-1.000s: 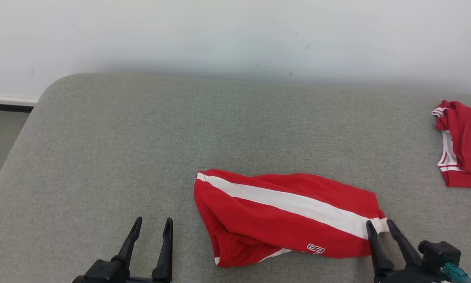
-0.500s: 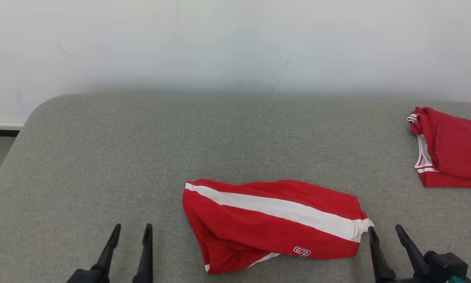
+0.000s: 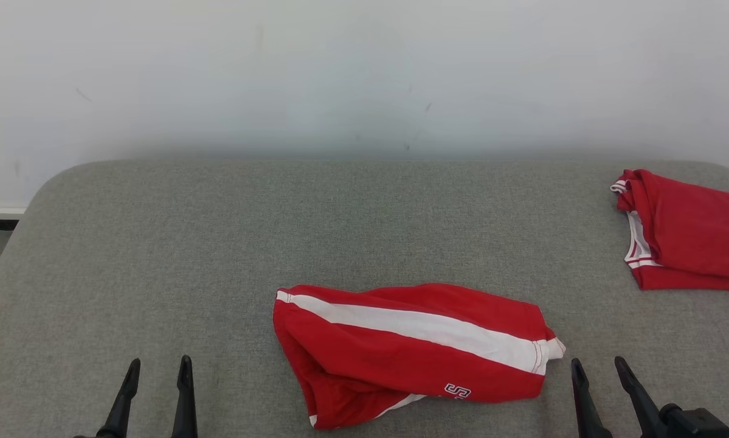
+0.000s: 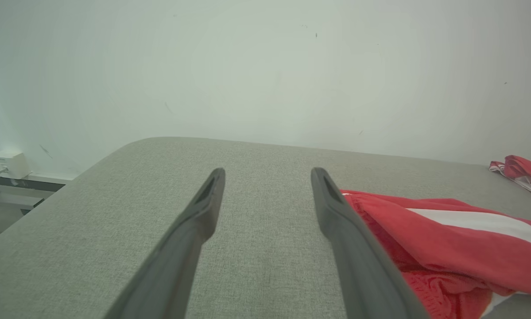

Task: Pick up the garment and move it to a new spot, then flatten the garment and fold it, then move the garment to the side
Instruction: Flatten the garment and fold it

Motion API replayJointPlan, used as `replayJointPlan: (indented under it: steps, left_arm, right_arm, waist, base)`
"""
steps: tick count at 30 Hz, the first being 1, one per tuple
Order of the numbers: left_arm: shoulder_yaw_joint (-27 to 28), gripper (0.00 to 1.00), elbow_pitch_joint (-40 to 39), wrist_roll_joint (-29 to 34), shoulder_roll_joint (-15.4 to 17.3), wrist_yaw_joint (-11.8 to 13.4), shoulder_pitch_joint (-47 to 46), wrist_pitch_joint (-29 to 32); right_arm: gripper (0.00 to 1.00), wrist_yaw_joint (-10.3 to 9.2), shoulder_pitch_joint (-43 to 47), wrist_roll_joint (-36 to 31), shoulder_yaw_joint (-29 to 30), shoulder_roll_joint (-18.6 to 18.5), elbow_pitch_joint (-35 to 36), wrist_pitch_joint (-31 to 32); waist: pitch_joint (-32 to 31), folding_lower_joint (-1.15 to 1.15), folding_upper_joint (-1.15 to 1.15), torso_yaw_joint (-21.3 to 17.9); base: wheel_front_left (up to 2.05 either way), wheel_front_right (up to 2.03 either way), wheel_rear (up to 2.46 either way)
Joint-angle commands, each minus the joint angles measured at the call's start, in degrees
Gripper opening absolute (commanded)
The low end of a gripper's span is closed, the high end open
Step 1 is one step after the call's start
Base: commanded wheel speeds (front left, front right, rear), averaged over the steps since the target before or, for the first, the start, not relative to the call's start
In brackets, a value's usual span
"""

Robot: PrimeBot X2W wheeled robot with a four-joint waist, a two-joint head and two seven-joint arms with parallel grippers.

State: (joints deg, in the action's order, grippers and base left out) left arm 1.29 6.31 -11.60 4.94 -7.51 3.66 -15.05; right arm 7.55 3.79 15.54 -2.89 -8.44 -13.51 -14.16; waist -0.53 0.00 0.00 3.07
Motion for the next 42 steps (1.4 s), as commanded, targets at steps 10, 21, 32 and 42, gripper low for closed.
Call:
replayJointPlan:
  steps: [10,21,32,42]
  left_arm:
    - [-0.6,1.0,-0.7,1.1,-0.7,0.1,0.6,-0.2]
    - [-2.0,1.0,-0.2,0.6,-1.2,0.1,-0.9,-0.2]
    - [-1.9,1.0,0.5,0.2,-1.5,0.1,-1.1,-0.2]
    - [-1.5,1.0,0.1,0.6,-1.7,0.1,-0.2,-0.2]
  right_arm:
    - [1.0,-0.15,-2.1,0.7,-1.6,-1.0,-2.4,2.5]
    - [1.0,-0.15,-8.1,2.4,-4.5,-3.0,-11.1,3.9]
    - [0.0,-0.15,-11.5,4.7,-6.6,-2.9,-18.1,2.4]
    - [0.68,-0.15,-11.1,4.2,-7.0,-3.9,-16.8,-0.6]
  waist:
    - [0.7,0.0,0.0,0.7]
    - [2.4,0.0,0.0,4.6]
    - [2.7,0.0,0.0,5.8]
    - [1.8,0.0,0.0,3.6]
  base:
    - [0.0,0.0,0.0]
    - [0.0,0.0,0.0]
    - [0.0,0.0,0.0]
    - [0.0,0.0,0.0]
